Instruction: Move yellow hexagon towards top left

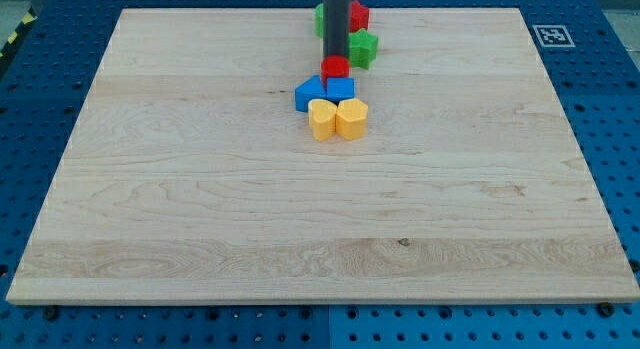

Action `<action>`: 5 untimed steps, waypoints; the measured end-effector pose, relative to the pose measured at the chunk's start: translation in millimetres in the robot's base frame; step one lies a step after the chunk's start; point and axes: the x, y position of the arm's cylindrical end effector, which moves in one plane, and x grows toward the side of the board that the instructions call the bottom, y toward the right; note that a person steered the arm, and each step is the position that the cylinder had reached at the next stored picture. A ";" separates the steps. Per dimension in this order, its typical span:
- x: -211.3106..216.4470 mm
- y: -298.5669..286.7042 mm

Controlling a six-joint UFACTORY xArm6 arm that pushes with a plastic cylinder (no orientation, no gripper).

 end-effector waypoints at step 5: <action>82.0 113.1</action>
